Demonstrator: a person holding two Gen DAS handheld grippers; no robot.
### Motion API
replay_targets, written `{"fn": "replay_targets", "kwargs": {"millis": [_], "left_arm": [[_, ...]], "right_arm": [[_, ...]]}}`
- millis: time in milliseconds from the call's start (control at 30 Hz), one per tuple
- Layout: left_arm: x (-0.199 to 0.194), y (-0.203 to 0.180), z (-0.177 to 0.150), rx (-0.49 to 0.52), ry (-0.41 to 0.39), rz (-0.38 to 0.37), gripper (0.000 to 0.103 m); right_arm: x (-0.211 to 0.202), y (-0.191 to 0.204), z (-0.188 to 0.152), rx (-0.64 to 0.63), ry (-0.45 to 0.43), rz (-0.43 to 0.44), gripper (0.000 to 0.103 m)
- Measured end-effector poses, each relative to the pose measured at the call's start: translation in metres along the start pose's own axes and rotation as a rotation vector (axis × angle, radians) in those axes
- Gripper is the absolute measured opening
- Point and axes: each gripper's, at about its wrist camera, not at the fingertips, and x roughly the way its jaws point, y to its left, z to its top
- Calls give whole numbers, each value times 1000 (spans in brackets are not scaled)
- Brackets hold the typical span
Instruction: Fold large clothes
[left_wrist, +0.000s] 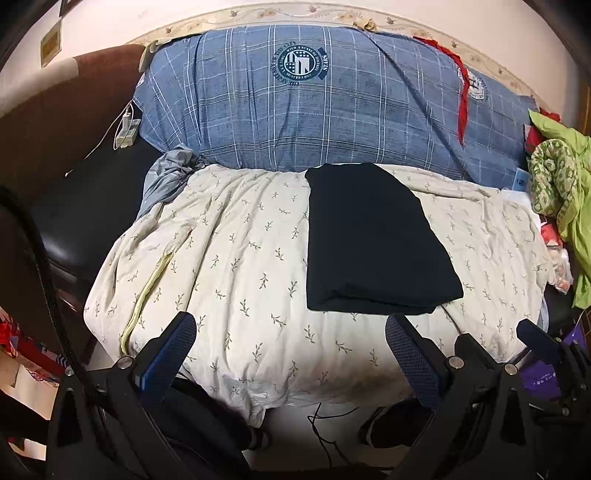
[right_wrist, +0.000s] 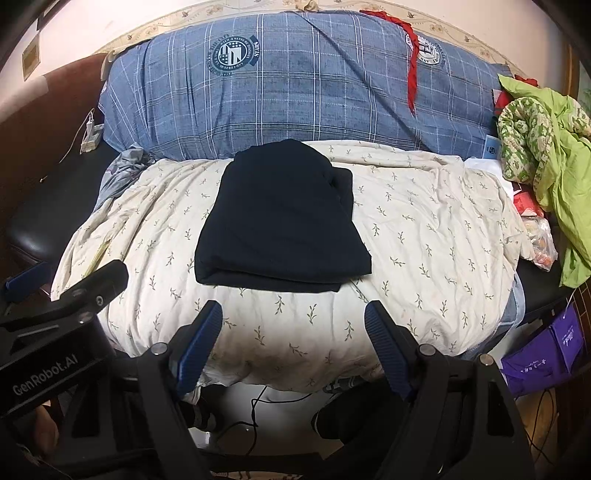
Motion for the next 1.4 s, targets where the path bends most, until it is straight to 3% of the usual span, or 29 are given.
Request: {"fn": "replay_targets", "kwargs": {"millis": [1400], "left_arm": [[-1,-19,1,14,-2,-29,102]], "right_arm": [[-5,-13,3,2,-4,-27,80]]}}
